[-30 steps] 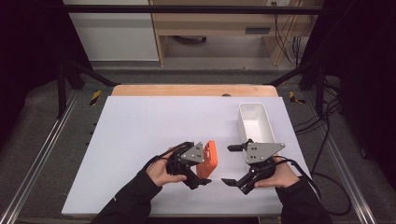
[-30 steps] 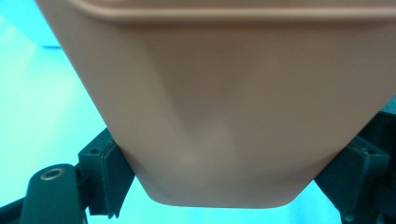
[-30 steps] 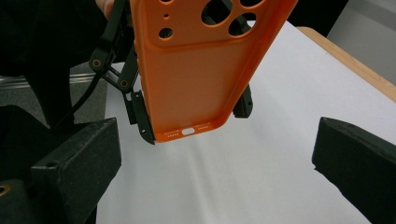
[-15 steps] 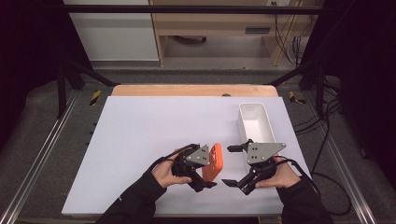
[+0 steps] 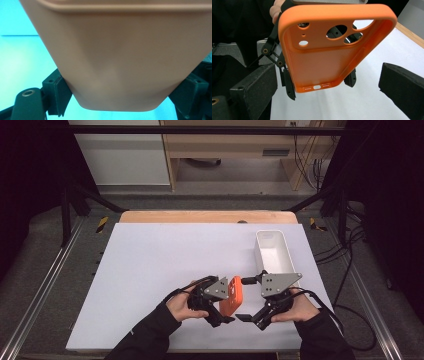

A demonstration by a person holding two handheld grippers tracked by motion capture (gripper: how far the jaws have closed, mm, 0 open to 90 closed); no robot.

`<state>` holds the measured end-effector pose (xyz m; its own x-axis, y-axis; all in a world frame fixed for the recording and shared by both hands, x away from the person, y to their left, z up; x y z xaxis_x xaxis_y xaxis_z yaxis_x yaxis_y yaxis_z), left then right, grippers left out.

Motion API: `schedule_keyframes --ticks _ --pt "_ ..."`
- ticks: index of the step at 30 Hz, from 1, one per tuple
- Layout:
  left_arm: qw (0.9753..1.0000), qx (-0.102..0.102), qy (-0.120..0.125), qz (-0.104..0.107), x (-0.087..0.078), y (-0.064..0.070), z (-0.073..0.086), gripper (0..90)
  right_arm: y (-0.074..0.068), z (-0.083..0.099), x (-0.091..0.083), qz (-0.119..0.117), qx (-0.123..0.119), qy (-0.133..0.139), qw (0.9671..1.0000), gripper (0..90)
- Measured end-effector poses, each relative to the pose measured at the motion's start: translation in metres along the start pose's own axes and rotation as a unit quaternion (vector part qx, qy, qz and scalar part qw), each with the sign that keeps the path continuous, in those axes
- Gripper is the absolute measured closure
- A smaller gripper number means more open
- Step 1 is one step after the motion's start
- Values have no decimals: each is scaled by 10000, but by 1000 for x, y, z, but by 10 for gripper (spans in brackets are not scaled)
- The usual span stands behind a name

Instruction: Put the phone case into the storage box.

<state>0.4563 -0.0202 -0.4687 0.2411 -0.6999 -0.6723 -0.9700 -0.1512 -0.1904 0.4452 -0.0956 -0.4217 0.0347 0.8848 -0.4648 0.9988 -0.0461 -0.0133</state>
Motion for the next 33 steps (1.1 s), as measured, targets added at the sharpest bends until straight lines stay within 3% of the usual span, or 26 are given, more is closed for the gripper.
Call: schedule_keyframes --ticks 24,33 --pt "9997 154 -24 202 10 13 -2 157 -5 3 7 -258 -7 -8 9997 61" --pt "9996 147 -18 227 11 15 1 157 -7 2 9 -392 14 52 9992 118"
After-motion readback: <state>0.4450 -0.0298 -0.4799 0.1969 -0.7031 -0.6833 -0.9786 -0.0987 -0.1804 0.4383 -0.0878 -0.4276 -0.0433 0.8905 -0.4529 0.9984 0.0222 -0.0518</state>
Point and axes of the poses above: each handheld gripper's, and its own axes: x roughly forward along the jaws, z roughly out of its underside, y roughly to its right, the point moved 9 cm from there along x, roughly forward along the jaws, and after that the axes turned 11 degrees about -z, right-handed, at the moved point
